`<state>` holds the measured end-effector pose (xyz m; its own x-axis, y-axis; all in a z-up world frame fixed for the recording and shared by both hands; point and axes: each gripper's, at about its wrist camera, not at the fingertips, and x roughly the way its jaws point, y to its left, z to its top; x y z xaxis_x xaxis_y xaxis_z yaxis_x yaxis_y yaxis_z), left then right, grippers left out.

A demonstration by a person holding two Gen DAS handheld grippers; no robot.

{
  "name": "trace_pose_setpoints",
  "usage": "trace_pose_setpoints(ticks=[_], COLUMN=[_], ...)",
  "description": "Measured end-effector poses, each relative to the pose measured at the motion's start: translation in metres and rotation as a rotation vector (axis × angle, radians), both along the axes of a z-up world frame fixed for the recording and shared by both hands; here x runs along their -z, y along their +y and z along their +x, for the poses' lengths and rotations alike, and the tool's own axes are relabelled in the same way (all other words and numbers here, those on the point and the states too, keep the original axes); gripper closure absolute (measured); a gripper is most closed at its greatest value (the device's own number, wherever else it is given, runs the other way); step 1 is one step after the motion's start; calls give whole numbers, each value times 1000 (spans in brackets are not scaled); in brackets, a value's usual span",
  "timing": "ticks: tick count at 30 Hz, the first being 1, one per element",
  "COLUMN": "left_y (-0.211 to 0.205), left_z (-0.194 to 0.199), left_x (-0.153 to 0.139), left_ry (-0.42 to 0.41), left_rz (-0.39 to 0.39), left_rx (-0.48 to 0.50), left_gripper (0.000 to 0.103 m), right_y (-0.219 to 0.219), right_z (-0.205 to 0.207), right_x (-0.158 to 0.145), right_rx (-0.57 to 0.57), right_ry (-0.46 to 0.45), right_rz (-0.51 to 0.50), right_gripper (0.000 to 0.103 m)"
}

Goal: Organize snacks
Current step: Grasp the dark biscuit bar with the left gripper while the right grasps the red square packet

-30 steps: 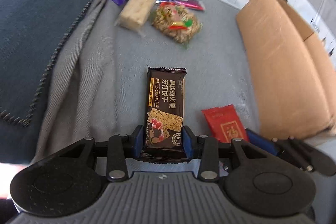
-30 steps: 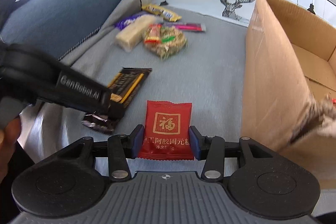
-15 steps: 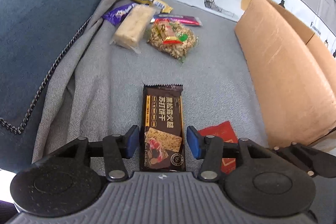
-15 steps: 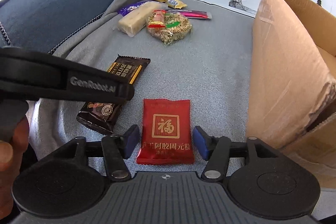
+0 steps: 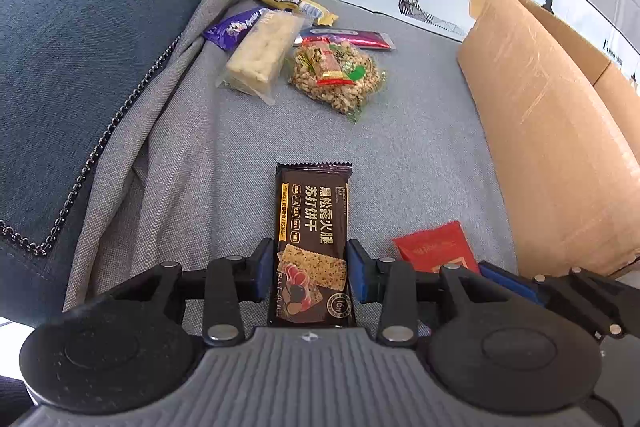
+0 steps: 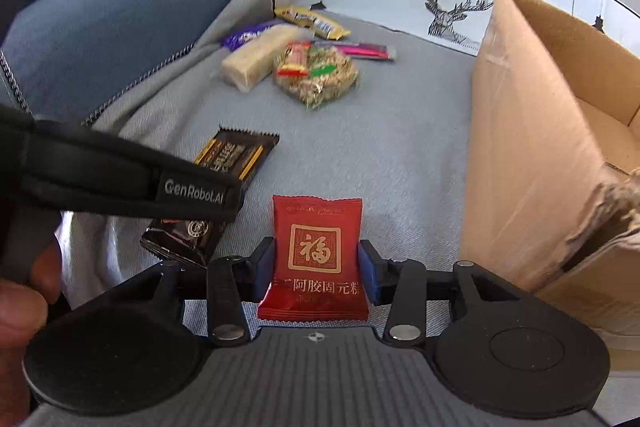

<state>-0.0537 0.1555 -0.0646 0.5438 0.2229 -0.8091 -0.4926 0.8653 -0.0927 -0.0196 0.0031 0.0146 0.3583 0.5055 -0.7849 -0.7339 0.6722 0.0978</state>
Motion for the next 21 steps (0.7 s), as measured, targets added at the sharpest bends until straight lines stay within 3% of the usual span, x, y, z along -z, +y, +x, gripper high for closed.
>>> trace_pose_setpoints(ticks=[21], left_y=[-4], left_z=[0], left_x=[3], left_ry=[0], left_rz=[18], left_rx=[18], left_gripper=[61], right_y=[-3], right_z=[3], right_x=[9], right_rx=[-8], right_ry=[24], right_rz=[-43], right_gripper=[57])
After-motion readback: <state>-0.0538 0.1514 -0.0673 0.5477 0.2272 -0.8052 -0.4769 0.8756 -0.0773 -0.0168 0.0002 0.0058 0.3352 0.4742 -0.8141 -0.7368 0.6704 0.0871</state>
